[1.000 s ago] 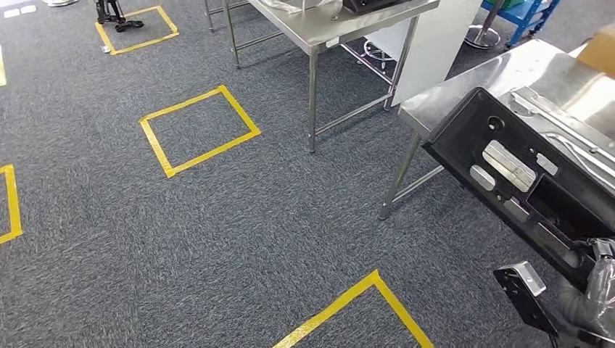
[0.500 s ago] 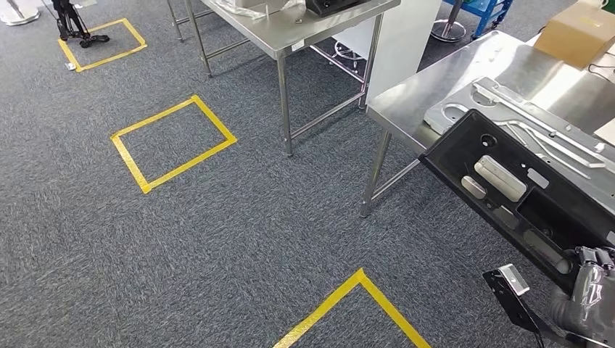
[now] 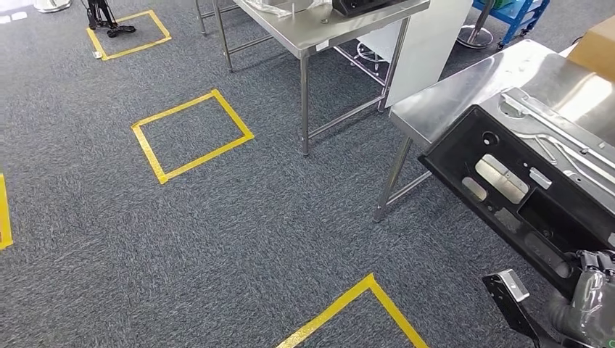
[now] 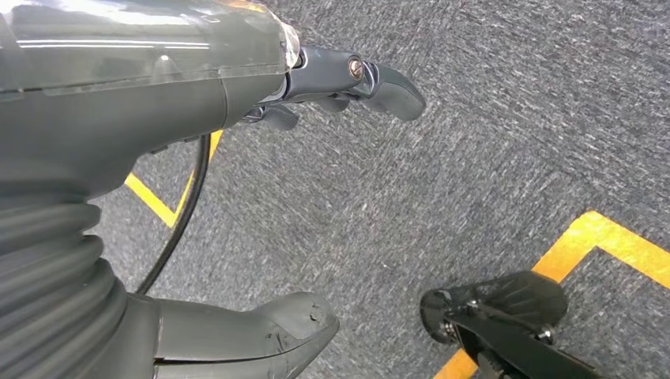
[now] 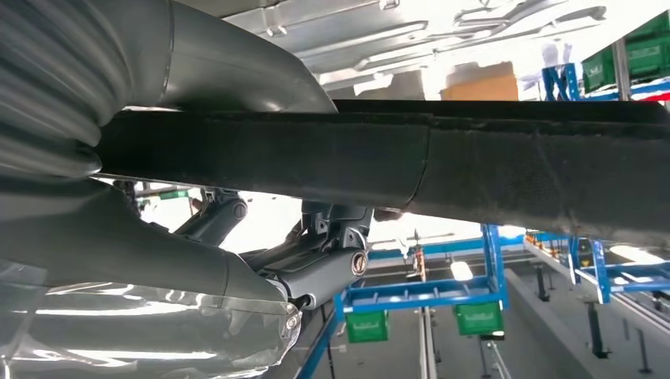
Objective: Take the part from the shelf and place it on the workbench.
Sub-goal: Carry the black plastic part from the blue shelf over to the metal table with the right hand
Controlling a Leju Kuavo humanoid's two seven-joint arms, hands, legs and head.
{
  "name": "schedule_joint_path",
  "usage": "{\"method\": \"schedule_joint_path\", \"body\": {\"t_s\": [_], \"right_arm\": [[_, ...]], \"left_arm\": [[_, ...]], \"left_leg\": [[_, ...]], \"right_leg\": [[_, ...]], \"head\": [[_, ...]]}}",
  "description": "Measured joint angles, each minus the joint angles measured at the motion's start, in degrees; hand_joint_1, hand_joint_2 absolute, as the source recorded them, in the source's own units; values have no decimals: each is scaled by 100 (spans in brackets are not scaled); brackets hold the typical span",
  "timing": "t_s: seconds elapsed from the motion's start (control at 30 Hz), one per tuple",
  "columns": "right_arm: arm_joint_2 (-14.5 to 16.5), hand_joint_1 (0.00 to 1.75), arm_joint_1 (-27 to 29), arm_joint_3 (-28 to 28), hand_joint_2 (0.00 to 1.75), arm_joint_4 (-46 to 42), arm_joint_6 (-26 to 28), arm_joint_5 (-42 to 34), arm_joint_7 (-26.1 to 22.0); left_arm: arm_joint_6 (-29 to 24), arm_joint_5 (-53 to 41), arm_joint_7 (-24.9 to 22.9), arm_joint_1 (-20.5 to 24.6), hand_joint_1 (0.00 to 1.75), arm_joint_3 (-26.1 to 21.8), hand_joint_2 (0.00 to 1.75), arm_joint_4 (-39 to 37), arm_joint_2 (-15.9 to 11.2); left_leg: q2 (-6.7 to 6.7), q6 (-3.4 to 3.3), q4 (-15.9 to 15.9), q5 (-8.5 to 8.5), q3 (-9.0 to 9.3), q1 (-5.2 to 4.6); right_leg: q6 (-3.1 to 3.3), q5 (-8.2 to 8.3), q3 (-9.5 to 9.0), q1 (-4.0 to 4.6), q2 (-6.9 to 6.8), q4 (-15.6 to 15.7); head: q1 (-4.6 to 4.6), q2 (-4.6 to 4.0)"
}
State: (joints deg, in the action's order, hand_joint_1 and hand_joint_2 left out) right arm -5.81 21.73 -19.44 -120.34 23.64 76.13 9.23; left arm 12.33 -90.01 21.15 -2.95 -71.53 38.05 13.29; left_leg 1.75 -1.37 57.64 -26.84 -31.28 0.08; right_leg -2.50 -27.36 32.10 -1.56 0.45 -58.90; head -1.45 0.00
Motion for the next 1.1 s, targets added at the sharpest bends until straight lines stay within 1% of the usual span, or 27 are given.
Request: {"method": "schedule_joint_path", "body": {"t_s": [0.07,0.13,0.17,0.2,0.23,0.27,0.37,0.43,0.5,0.53,0.57,0.63,0.67,0.7,0.77,0.8,0.83,0.87,0.9,0.93,0.97,1.0,1.03,1.07,1.1], "right_arm": [[39,175,-4,-15,175,1,1,16,-7],[73,175,-7,-44,175,1,-1,68,-13],[87,175,-7,-63,175,1,-3,96,-30],[97,175,-7,-82,175,2,-8,118,-56],[106,175,-6,-99,175,3,-13,131,-90],[114,175,-6,-113,175,5,-18,138,-120],[143,175,-9,-127,175,9,-22,141,-153],[162,175,-9,-128,175,12,-25,109,-154],[176,175,-10,-128,175,13,-24,76,-154],[183,175,-11,-130,175,13,-21,64,-154],[188,175,-13,-132,175,12,-18,51,-154],[197,175,-19,-138,175,9,-15,37,-154],[200,175,-30,-141,175,8,-17,35,-154],[202,175,-44,-143,175,9,-20,38,-152],[206,175,-69,-147,175,14,-30,54,-148],[208,175,-71,-148,175,18,-34,61,-143],[212,175,-68,-148,175,22,-37,68,-140],[215,175,-65,-148,175,26,-38,72,-137],[218,175,-66,-148,175,30,-38,74,-136],[221,175,-71,-148,175,34,-38,76,-136],[226,175,-77,-147,175,45,-37,76,-136],[232,175,-84,-146,175,54,-39,77,-135],[243,175,-86,-146,175,63,-42,78,-131],[254,175,-84,-146,175,69,-43,78,-127],[261,175,-85,-146,175,66,-45,79,-122]], "left_arm": [[4,0,-3,0,0,-4,175,-1,-1],[18,0,3,2,0,-14,175,-2,-1],[28,0,12,8,0,-21,175,-3,-1],[39,0,24,15,0,-27,175,-4,-3],[49,0,39,22,0,-32,175,-7,-4],[56,0,51,28,0,-35,175,-11,-6],[61,0,64,35,0,-36,175,-29,-9],[61,0,64,35,0,-36,175,-35,-11],[61,0,64,35,0,-36,175,-40,-11],[61,0,65,38,0,-37,175,-43,-20],[61,0,67,41,0,-37,175,-46,-27],[58,0,69,51,0,-36,175,-54,-40],[57,0,70,55,0,-36,175,-60,-39],[56,0,67,57,0,-37,175,-68,-38],[54,0,59,60,0,-39,175,-85,-39],[53,0,55,61,0,-39,175,-93,-39],[52,0,53,62,0,-40,175,-103,-39],[52,0,53,62,0,-41,175,-113,-38],[52,0,53,62,0,-42,175,-125,-38],[52,0,52,62,0,-43,175,-134,-49],[50,0,51,61,0,-48,175,-138,-71],[47,0,51,62,0,-52,175,-141,-86],[43,0,50,65,0,-56,175,-144,-101],[39,0,50,69,0,-58,175,-146,-104],[37,0,51,75,0,-58,175,-150,-98]], "left_leg": [[19,70,9,-11,-13,-5],[-8,126,50,-60,-27,5],[-29,75,56,-64,-32,7],[-52,9,75,-80,-41,9],[-68,-66,76,-81,-45,10],[-67,-121,44,-48,-37,13],[-67,-64,23,-26,-30,21],[-66,-41,9,-16,-27,23],[-66,5,-1,-11,-24,24],[-66,21,0,-12,-22,20],[-68,17,-23,-5,-9,13],[-99,-40,-235,97,112,37],[-128,-63,-381,165,191,56],[-166,-65,-502,226,258,83],[-239,-33,-574,251,294,101],[-276,-10,-568,242,292,114],[-313,22,-548,222,291,132],[-352,64,-512,193,289,163],[-391,123,-442,145,281,207],[-430,199,-342,77,265,241],[-463,278,-224,-6,237,257],[-491,344,-121,-91,214,257],[-519,393,-49,-160,204,243],[-544,418,-16,-205,206,237],[-571,433,-8,-229,224,247]], "right_leg": [[88,-7,-8,28,13,57],[166,1,-14,33,-3,68],[190,0,-17,38,-6,67],[204,-7,-21,50,-9,62],[205,-22,-21,69,-6,46],[209,-32,-20,79,-5,35],[228,-40,-18,88,-9,28],[234,-40,-16,89,-10,26],[234,-40,-14,87,-10,27],[224,-33,-15,76,-10,40],[206,-16,-27,64,-5,73],[162,10,-73,60,-3,139],[142,-39,-57,66,-3,86],[120,-150,23,69,-8,-91],[52,-482,366,31,-13,-738],[7,-587,537,-3,-15,-1042],[-42,-588,634,-44,-20,-1192],[-97,-481,628,-86,-35,-1140],[-165,-282,506,-135,-80,-870],[-235,-121,351,-173,-174,-547],[-278,-7,231,-196,-274,-285],[-246,30,161,-210,-336,-141],[-173,-14,174,-205,-366,-149],[-74,-38,209,-198,-327,-202],[22,-65,233,-189,-262,-249]], "head": [[5,0],[14,0],[27,0],[40,0],[53,0],[62,0],[69,0],[70,0],[70,0],[70,0],[74,0],[77,0],[70,0],[58,0],[33,0],[31,0],[29,0],[29,0],[28,0],[22,0],[-3,0],[-20,0],[-23,0],[-18,0],[7,0]]}}
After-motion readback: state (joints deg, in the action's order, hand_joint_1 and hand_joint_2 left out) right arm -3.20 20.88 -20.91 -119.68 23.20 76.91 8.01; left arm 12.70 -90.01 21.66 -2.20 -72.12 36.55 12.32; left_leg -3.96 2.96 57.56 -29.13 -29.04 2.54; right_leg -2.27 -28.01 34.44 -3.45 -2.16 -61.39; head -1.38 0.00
